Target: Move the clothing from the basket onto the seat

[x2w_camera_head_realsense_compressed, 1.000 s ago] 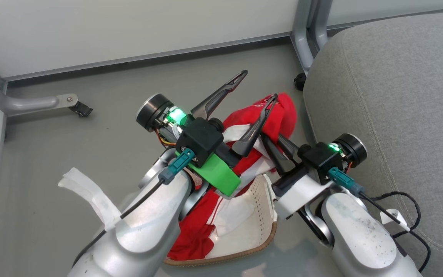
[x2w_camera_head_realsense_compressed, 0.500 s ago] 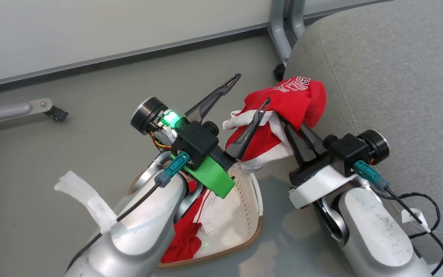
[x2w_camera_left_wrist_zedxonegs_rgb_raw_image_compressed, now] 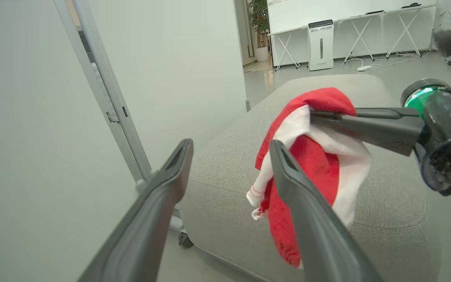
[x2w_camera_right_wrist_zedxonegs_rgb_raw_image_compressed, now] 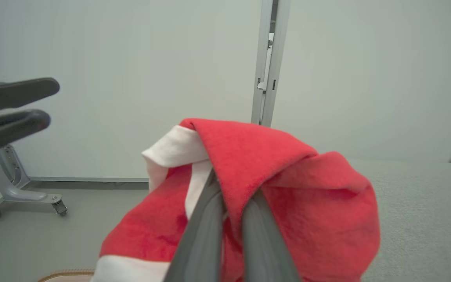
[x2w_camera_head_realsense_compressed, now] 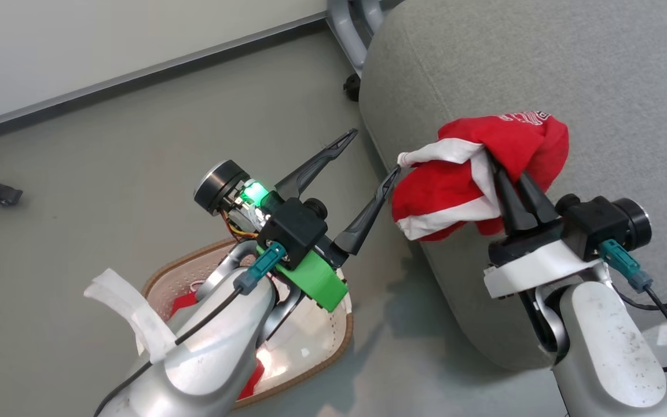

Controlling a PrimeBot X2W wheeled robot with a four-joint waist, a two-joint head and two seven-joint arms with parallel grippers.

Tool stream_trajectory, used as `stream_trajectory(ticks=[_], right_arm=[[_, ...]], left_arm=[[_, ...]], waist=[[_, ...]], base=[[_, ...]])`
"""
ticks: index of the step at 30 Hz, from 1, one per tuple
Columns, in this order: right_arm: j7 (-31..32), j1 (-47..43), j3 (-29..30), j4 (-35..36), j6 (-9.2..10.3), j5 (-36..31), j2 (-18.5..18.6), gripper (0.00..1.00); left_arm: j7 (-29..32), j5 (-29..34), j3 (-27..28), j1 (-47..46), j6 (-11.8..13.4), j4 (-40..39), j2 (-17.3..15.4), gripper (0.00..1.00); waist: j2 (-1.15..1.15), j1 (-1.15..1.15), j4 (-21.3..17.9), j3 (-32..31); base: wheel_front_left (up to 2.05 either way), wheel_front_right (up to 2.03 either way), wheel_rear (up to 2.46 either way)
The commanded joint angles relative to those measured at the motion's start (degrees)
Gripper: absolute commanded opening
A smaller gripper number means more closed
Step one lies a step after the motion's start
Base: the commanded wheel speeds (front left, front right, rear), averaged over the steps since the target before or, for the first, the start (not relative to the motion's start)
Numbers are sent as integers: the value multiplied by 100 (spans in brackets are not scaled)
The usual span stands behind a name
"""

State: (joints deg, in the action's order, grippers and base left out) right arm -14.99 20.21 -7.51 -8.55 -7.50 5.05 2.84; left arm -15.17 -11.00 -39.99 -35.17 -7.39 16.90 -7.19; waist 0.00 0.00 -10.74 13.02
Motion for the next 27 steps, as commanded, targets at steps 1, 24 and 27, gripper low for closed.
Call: stream_trajectory(ticks=[1,24,27], right_arm=[[-30,-94,98,61,2,-19,14,0],[-30,584,1280,516,2,153,230,0],[-29,1049,1505,582,2,162,368,0]], left_arm=[[4,15,2,82,-3,0,-50,100],[3,160,42,22,-2,-107,-163,100],[3,221,21,-117,-3,-109,-213,100]], waist=[[0,0,-287,147],[0,0,-520,643],[0,0,-449,916]], base=[[0,0,0],[0,0,0],[0,0,0]])
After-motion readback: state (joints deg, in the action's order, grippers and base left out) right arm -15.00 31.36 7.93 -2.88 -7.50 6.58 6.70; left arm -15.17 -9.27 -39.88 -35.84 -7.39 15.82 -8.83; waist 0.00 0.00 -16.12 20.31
